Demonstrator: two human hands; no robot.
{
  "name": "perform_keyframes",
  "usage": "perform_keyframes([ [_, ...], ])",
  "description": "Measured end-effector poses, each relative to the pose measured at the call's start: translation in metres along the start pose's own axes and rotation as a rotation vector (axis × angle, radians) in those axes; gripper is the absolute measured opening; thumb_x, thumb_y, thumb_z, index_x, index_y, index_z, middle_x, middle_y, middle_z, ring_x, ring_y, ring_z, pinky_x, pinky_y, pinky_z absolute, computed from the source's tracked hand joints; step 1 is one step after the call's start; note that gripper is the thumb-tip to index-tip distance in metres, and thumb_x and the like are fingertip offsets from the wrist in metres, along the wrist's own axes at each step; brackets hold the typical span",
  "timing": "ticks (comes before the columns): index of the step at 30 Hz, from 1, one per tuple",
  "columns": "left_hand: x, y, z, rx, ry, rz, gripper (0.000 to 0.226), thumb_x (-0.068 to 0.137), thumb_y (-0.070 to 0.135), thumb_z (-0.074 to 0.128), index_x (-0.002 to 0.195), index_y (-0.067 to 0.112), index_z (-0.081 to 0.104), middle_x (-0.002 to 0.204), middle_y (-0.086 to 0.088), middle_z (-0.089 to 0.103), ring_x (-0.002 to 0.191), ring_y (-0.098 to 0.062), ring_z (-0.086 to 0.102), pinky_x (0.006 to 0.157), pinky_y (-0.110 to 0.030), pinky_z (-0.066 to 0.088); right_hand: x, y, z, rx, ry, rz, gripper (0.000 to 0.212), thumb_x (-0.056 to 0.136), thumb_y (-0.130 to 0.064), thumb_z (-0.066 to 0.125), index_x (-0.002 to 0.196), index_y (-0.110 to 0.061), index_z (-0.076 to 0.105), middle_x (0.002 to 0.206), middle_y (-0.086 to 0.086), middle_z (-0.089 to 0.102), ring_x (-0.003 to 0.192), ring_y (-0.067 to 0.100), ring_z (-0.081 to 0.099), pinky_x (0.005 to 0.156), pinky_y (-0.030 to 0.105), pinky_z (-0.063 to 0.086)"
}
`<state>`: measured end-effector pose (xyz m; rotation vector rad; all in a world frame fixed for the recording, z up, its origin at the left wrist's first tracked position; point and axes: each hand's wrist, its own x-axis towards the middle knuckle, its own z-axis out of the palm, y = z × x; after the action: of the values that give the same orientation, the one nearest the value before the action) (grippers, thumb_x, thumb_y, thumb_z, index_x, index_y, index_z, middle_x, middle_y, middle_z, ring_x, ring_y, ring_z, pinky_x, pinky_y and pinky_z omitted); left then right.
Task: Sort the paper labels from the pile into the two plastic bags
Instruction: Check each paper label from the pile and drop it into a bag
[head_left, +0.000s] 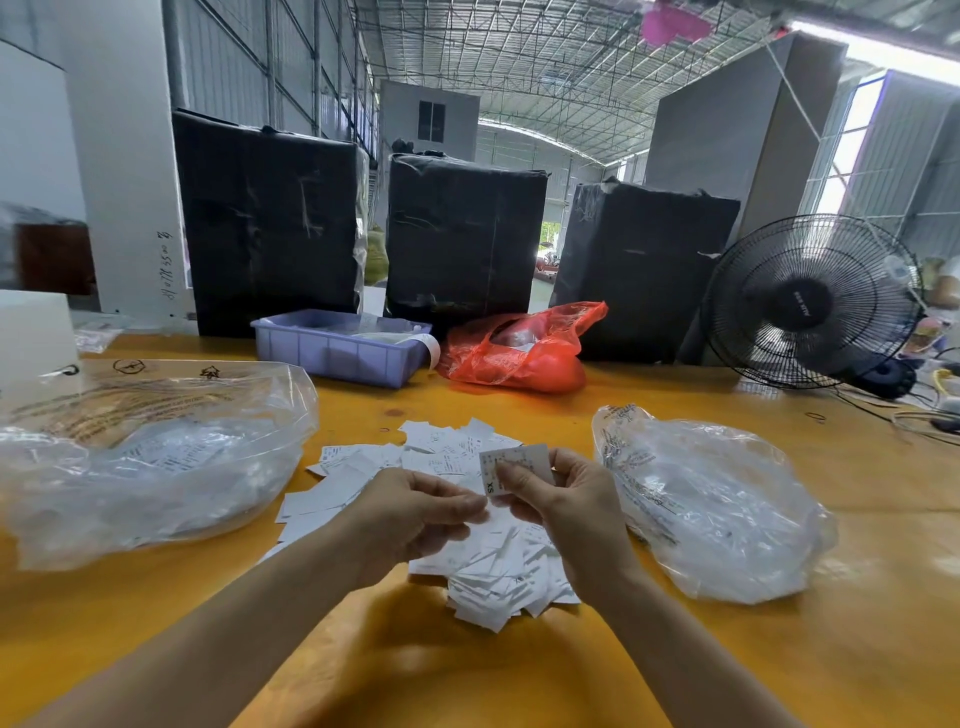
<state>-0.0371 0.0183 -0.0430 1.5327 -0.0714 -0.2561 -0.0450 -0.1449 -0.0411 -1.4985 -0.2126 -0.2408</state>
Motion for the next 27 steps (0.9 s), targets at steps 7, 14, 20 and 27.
perform_keyframes([
  [7, 0.0009, -0.0012, -0.0005, 0.002, -0.026, -0.017, 0.014, 0.054, 0.016, 0.079, 0.066, 0.009, 0.077, 0.075, -0.009, 0.073, 0.054, -0.009, 0.063, 0.048, -0.017, 0.047, 0.0001, 0.001, -0.0002, 0.027, 0.015, 0.011, 0.009, 0.081, -0.006, 0.07, 0.087, -0.007, 0.065, 0.079, 0.013, 0.072, 0.067, 0.024, 0.069, 0.059, 0.025, 0.053],
  [14, 0.0015, -0.001, -0.0002, -0.007, -0.012, -0.014, 0.016, 0.053, 0.017, 0.08, 0.066, 0.009, 0.077, 0.076, -0.01, 0.074, 0.053, -0.009, 0.063, 0.048, -0.017, 0.047, -0.0005, 0.0, -0.001, -0.008, 0.017, -0.028, 0.008, 0.081, -0.006, 0.07, 0.086, -0.008, 0.064, 0.078, 0.015, 0.071, 0.066, 0.024, 0.069, 0.056, 0.023, 0.053],
  [20, 0.0014, -0.001, -0.0005, -0.029, -0.026, -0.029, 0.016, 0.053, 0.016, 0.079, 0.067, 0.008, 0.078, 0.079, -0.013, 0.074, 0.054, -0.011, 0.064, 0.048, -0.018, 0.047, 0.0005, 0.0022, -0.001, -0.048, 0.0, -0.004, 0.012, 0.079, -0.005, 0.073, 0.088, -0.002, 0.066, 0.077, 0.013, 0.069, 0.067, 0.021, 0.064, 0.064, 0.032, 0.054],
  [27, 0.0014, 0.0014, -0.0031, -0.031, 0.044, -0.011, 0.016, 0.053, 0.018, 0.079, 0.066, 0.009, 0.078, 0.076, -0.013, 0.073, 0.053, -0.012, 0.064, 0.046, -0.018, 0.046, 0.0026, 0.001, -0.004, -0.1, -0.072, 0.18, 0.011, 0.079, -0.008, 0.074, 0.086, -0.005, 0.068, 0.078, 0.01, 0.071, 0.066, 0.013, 0.067, 0.059, 0.02, 0.05],
])
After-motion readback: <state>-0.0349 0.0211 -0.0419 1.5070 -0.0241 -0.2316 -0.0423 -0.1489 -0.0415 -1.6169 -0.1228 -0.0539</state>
